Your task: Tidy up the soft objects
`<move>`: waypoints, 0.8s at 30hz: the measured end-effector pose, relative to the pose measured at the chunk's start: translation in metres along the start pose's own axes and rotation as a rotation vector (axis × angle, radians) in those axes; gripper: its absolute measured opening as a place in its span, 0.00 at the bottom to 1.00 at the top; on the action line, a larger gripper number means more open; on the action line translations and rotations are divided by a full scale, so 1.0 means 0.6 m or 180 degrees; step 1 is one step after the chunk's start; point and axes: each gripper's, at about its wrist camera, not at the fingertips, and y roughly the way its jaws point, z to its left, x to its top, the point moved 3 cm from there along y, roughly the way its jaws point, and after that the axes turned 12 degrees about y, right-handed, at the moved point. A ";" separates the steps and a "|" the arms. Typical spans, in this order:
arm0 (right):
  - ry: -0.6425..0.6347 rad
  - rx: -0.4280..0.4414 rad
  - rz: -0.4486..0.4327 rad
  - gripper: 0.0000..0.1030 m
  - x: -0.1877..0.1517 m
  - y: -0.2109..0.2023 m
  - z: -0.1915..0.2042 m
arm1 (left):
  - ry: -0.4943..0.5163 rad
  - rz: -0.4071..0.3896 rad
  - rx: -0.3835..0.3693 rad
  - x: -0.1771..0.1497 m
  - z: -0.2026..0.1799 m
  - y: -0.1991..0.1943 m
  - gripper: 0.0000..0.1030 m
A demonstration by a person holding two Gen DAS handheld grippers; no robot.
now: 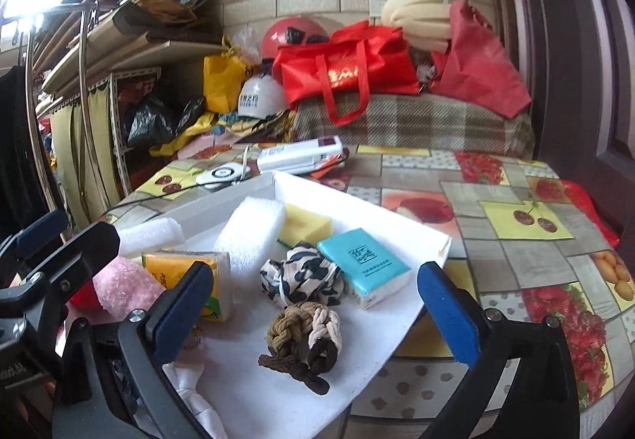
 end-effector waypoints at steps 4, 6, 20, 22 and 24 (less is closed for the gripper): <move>0.0108 -0.0028 -0.0182 1.00 0.004 -0.016 -0.014 | -0.0042 0.0108 0.0048 -0.005 -0.002 -0.002 1.00; 0.0238 0.0047 -0.0304 1.00 0.007 -0.031 -0.028 | 0.0027 0.0103 0.0056 -0.005 -0.010 -0.005 1.00; 0.0520 0.0009 -0.0418 1.00 -0.010 -0.108 -0.104 | 0.0550 0.0347 0.0220 -0.017 -0.085 -0.026 1.00; 0.0477 -0.0052 -0.0514 1.00 -0.013 -0.126 -0.111 | 0.0560 0.0325 0.0244 -0.019 -0.089 -0.033 1.00; 0.0387 -0.0118 -0.0574 1.00 -0.016 -0.141 -0.112 | 0.0565 0.0281 0.0241 -0.021 -0.092 -0.043 1.00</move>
